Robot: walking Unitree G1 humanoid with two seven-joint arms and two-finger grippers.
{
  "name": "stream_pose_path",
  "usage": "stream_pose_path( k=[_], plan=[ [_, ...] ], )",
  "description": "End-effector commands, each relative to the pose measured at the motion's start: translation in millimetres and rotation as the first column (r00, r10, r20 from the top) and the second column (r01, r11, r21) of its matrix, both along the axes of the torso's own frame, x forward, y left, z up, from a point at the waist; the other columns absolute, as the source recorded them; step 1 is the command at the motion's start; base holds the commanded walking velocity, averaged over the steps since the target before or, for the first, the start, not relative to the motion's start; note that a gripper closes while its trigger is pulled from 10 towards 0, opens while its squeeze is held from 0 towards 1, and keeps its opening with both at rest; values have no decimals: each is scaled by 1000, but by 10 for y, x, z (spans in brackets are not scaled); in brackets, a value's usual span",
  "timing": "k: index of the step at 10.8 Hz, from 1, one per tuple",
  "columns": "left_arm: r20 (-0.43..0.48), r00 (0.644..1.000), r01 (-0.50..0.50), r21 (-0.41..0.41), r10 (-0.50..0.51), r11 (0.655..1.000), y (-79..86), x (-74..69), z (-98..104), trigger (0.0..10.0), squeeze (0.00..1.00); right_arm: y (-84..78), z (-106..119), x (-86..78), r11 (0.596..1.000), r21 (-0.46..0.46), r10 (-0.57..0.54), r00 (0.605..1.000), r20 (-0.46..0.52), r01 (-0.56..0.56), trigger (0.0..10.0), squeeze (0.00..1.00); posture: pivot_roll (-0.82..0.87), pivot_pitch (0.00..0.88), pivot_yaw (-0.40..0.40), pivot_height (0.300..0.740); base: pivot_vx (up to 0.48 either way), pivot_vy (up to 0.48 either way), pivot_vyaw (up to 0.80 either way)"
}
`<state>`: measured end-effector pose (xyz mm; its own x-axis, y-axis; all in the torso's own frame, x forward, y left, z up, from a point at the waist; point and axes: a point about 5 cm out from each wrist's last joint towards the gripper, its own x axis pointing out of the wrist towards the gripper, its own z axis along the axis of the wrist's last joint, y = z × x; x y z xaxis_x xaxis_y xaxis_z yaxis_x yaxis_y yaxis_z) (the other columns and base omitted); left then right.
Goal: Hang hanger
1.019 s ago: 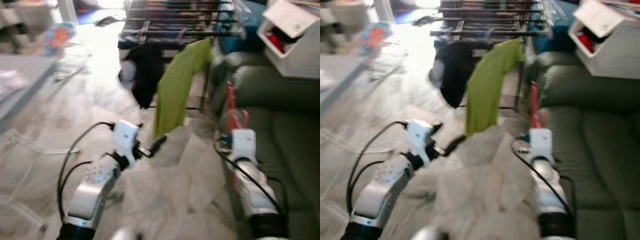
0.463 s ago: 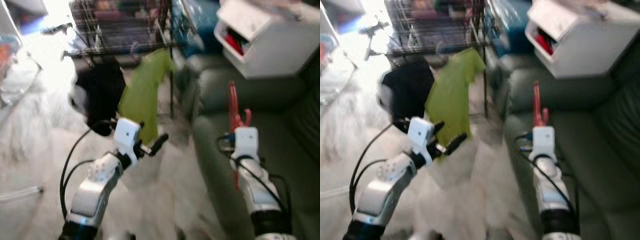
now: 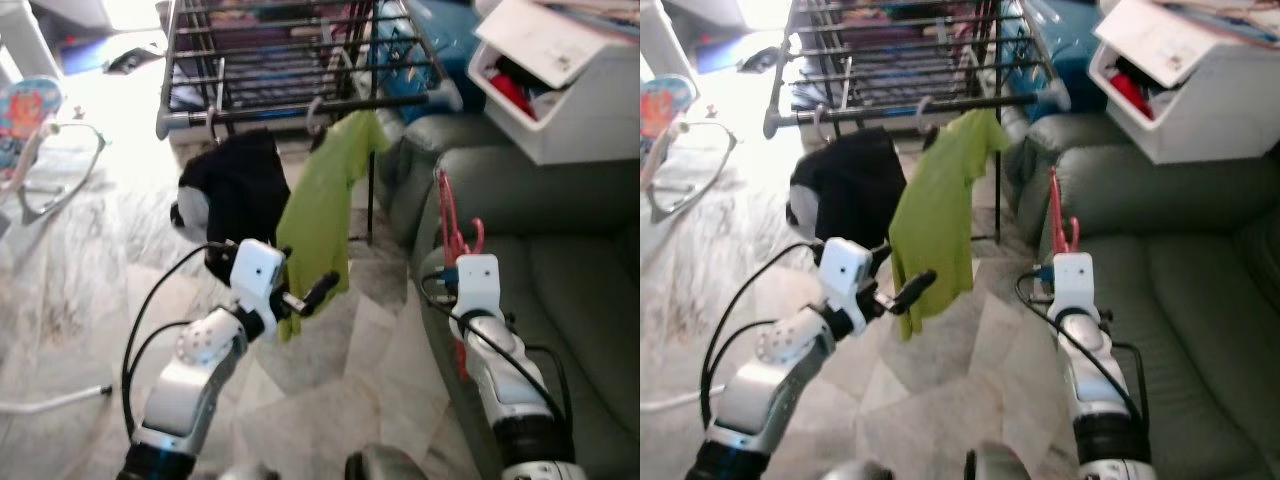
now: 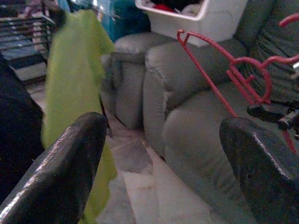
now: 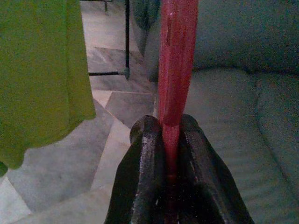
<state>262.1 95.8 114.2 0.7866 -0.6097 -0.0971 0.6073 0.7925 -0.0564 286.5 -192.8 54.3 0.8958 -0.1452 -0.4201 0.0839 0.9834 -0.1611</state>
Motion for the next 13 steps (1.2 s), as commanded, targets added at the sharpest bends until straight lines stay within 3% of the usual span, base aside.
stream_pose_path(
  k=[1,4,7,10,13],
  plan=[
    [13,1000,-15,17,15,1000,64,17,19,10000,0,95,42,51,999,21,31,999,12,-31,10000,0,-18,67,-13,740,480,0,0],
    [25,1000,-3,18,3,1000,37,4,31,10000,0,86,61,98,999,25,27,1000,16,-28,10000,0,-17,67,-12,740,480,0,0],
    [18,1000,-15,-9,15,1000,21,-11,24,10000,0,177,85,118,997,1,82,996,35,-82,10000,0,-16,63,-21,740,424,0,0],
    [23,1000,-19,6,19,1000,48,0,24,10000,0,223,41,98,996,16,85,996,24,-85,10000,0,-10,72,-19,740,0,0,0],
    [27,1000,-15,5,15,1000,38,3,32,10000,0,181,143,121,998,22,49,994,93,-51,10000,0,-9,70,-16,740,0,0,0]
  ],
)
